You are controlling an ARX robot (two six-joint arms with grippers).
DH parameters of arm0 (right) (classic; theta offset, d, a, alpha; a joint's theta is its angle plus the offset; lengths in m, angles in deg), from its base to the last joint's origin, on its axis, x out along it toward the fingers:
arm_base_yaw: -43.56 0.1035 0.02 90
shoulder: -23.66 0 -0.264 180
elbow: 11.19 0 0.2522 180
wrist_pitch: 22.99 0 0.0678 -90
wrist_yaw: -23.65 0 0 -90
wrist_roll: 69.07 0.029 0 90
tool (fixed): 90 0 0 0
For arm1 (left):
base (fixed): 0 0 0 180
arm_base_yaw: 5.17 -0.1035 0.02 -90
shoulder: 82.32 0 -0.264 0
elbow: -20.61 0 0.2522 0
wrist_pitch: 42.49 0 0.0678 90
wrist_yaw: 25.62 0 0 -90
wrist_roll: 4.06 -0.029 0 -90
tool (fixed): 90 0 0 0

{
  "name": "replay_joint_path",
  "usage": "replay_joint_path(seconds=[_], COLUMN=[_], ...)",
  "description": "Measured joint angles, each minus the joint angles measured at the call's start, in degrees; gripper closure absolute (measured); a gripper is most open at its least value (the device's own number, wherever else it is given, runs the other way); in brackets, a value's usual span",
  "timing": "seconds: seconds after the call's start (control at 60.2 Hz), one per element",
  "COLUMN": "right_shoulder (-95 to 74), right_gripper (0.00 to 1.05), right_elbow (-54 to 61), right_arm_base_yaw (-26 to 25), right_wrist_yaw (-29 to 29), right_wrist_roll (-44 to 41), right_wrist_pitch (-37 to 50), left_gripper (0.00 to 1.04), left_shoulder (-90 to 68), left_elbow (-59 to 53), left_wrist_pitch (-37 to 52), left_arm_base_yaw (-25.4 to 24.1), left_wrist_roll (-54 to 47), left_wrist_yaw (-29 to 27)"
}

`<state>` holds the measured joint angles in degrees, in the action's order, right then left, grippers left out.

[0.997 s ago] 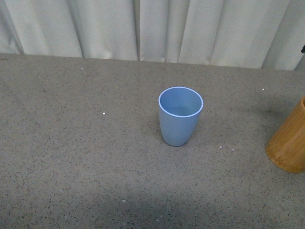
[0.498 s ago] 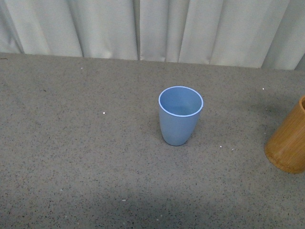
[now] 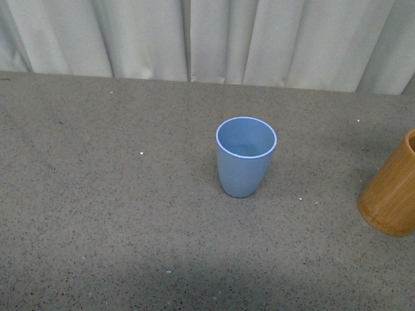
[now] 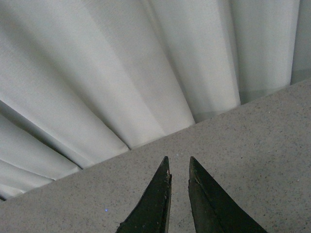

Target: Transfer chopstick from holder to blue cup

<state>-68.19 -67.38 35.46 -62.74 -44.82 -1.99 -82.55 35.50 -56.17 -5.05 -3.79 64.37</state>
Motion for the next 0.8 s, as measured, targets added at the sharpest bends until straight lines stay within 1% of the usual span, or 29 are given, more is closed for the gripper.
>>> replay_joint_path(seconds=[0.249,0.382,0.465,0.681,0.798], right_shoulder=[4.2,7.3,8.7,8.6,5.9], right_gripper=[0.94,0.94,0.94,0.94,0.94], right_elbow=[-0.7,-0.9,-0.9,-1.0,-2.4], right_arm_base_yaw=[-1.8,-0.3,2.6,13.8,18.7], right_wrist_yaw=[1.9,1.9,0.8,-4.4,-6.9], right_wrist_roll=[1.6,3.7,5.0,8.1,8.7], right_wrist_pitch=[-3.2,-4.6,-4.9,-5.3,-5.1], left_gripper=[0.07,0.07,0.07,0.07,0.07], left_shoulder=[0.0,0.0,0.0,0.0,0.0], left_elbow=[0.0,0.0,0.0,0.0,0.0], left_wrist_pitch=[0.0,0.0,0.0,0.0,0.0], left_arm_base_yaw=[0.0,0.0,0.0,0.0,0.0], left_wrist_roll=[0.0,0.0,0.0,0.0,0.0], left_wrist_yaw=[0.0,0.0,0.0,0.0,0.0])
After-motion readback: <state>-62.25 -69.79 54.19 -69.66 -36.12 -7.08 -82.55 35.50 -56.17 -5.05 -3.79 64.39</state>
